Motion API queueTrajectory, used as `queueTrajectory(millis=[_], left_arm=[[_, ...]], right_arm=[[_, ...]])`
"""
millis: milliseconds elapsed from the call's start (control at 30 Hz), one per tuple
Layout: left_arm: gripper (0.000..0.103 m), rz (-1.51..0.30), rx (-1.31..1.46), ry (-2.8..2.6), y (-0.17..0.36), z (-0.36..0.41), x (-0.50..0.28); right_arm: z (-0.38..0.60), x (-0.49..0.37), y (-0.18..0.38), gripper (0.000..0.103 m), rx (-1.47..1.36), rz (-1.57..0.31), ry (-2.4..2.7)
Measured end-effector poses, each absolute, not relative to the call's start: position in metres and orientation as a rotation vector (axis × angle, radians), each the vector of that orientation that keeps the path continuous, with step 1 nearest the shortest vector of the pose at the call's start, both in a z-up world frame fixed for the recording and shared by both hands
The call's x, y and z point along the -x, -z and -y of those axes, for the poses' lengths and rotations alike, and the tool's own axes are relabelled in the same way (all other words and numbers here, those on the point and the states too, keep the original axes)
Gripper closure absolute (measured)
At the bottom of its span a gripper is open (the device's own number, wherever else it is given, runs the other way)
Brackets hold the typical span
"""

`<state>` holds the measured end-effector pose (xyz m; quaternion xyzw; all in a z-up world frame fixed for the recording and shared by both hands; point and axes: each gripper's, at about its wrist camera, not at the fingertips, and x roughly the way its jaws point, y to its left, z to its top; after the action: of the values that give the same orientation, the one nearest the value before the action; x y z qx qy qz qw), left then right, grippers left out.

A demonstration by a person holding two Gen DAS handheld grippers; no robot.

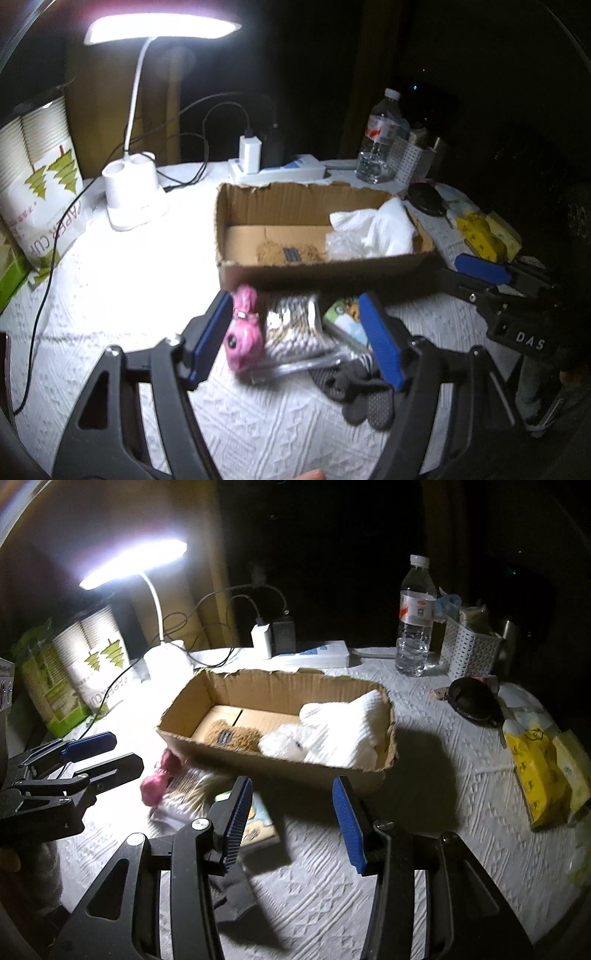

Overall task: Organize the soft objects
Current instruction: 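Grasp the gray sock with the right gripper while the left gripper withdraws from the box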

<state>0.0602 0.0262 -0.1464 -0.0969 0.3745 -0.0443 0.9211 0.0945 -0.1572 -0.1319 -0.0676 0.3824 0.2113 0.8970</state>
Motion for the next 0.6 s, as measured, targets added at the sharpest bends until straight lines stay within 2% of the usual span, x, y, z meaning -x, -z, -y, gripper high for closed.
queueTrajectory(millis=[600], left_arm=[[0.031, -0.827, 0.217, 0.091, 0.179, -0.030, -0.023]], right_arm=[[0.135, -0.061, 0.172, 0.055, 0.159, -0.874, -0.476]])
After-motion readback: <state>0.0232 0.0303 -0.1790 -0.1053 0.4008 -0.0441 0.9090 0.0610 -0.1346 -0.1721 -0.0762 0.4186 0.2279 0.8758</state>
